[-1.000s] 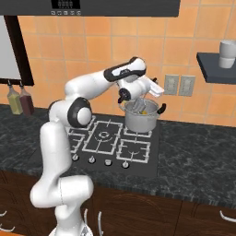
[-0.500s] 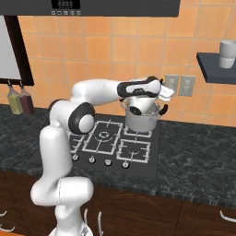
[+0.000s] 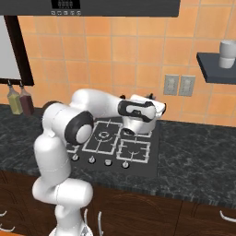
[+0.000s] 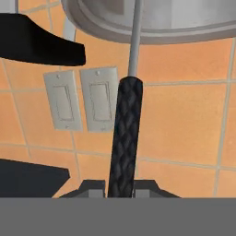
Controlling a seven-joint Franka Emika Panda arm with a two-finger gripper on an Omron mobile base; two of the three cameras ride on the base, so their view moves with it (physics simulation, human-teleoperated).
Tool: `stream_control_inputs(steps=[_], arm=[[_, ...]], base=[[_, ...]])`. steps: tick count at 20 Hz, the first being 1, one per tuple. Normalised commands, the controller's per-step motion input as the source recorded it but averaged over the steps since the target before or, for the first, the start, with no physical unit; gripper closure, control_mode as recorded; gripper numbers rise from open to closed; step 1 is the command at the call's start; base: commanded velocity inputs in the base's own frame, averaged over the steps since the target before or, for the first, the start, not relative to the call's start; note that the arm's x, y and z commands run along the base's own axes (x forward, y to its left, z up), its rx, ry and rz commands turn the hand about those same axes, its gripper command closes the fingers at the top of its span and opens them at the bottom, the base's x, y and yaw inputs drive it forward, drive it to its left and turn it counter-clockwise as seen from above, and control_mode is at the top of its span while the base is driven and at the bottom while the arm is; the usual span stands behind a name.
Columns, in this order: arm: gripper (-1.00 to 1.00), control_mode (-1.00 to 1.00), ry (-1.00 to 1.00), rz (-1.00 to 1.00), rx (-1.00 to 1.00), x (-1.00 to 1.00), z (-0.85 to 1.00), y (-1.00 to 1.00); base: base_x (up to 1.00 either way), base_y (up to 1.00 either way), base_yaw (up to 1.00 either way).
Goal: Put the lemon and broccoli in the pot. Retrieve the spatula and lightly stir the vegetables in the pot.
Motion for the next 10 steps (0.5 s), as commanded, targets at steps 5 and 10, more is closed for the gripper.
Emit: stream_control_inputs(steps=[5,10], arm=[[1.0,-1.0,0.0,-0.16,0.0,0.11,0.32,0.54],[1.0,-1.0,0.0,-0.14,0.03,0.33,0.24,0.66]], base=[[0.0,0.0,0.0],[0.0,0.0,0.0]])
